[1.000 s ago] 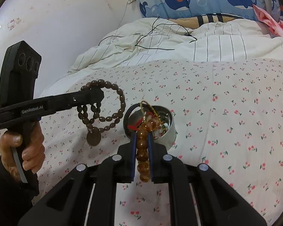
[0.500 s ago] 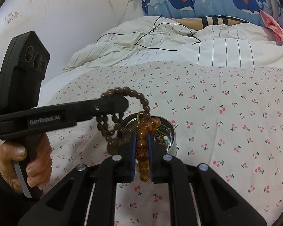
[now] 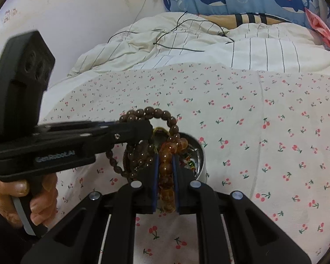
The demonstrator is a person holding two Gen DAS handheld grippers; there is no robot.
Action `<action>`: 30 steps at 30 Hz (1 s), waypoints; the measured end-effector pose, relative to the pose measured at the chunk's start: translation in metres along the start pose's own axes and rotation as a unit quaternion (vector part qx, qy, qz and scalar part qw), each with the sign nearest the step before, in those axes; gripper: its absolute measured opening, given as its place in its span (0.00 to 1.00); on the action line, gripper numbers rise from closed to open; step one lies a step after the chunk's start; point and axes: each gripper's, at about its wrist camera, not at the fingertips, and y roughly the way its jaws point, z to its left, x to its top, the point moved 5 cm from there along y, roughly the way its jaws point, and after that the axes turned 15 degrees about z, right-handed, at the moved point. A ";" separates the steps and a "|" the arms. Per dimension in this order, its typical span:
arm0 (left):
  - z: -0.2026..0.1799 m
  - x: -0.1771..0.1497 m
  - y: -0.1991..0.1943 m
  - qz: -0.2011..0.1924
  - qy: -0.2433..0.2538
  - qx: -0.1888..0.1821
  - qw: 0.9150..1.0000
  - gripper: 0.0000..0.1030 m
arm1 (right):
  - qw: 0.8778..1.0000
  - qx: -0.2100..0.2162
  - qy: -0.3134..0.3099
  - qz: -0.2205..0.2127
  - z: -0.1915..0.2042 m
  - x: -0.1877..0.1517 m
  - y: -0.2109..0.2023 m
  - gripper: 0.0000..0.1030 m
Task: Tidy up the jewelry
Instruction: 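Lift both strands and carry them together over the silver tin, then open both tools to drop the necklace and bracelet into the tin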
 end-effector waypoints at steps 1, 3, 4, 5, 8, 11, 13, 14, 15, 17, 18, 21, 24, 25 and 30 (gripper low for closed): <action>-0.001 -0.001 0.000 0.002 0.005 0.001 1.000 0.13 | 1.000 -0.002 -0.001 0.002 0.000 -0.001 0.002 0.12; -0.003 -0.002 -0.001 0.005 0.013 0.006 1.000 0.16 | 1.000 -0.004 -0.001 0.004 0.001 -0.003 0.005 0.12; -0.004 -0.003 -0.001 0.006 0.017 0.008 1.000 0.18 | 1.000 -0.006 -0.001 0.004 0.000 -0.003 0.007 0.12; -0.005 -0.004 -0.002 0.006 0.023 0.011 1.000 0.22 | 1.000 -0.008 -0.001 0.004 0.000 -0.003 0.007 0.12; -0.011 -0.008 -0.004 0.014 0.039 0.032 0.999 0.53 | 0.999 -0.029 -0.010 0.013 0.001 -0.005 0.013 0.17; -0.010 -0.013 -0.008 0.013 0.043 0.058 0.997 0.62 | 0.999 -0.041 -0.014 0.016 0.002 -0.007 0.013 0.36; -0.009 -0.015 -0.014 0.014 0.038 0.058 0.997 0.63 | 0.999 -0.043 -0.015 0.016 0.004 -0.008 0.008 0.44; -0.007 -0.016 -0.019 0.010 0.033 0.058 0.998 0.66 | 0.999 -0.046 -0.013 0.013 0.003 -0.008 0.005 0.54; -0.005 -0.018 -0.023 0.008 0.028 0.056 0.998 0.67 | 0.998 -0.061 -0.011 0.009 0.003 -0.009 0.000 0.57; -0.001 -0.025 -0.031 0.004 0.019 0.055 0.998 0.74 | 0.997 -0.074 -0.012 0.007 0.003 -0.009 -0.009 0.58; 0.000 -0.029 -0.034 0.003 0.017 0.058 0.998 0.76 | 0.997 -0.077 -0.009 0.005 0.002 -0.010 -0.014 0.59; 0.003 -0.044 -0.040 0.003 0.009 0.070 0.998 0.79 | 0.997 -0.083 0.001 -0.001 0.003 -0.017 -0.028 0.61; 0.002 -0.066 -0.042 0.003 0.002 0.090 0.996 0.81 | 0.996 -0.088 0.011 -0.006 0.007 -0.033 -0.041 0.65; 0.001 -0.073 -0.042 0.003 0.001 0.098 0.995 0.83 | 0.996 -0.093 0.015 -0.007 0.009 -0.040 -0.044 0.68; -0.007 -0.105 -0.045 0.003 -0.001 0.149 0.989 0.89 | 0.991 -0.128 0.039 0.004 0.016 -0.086 -0.054 0.80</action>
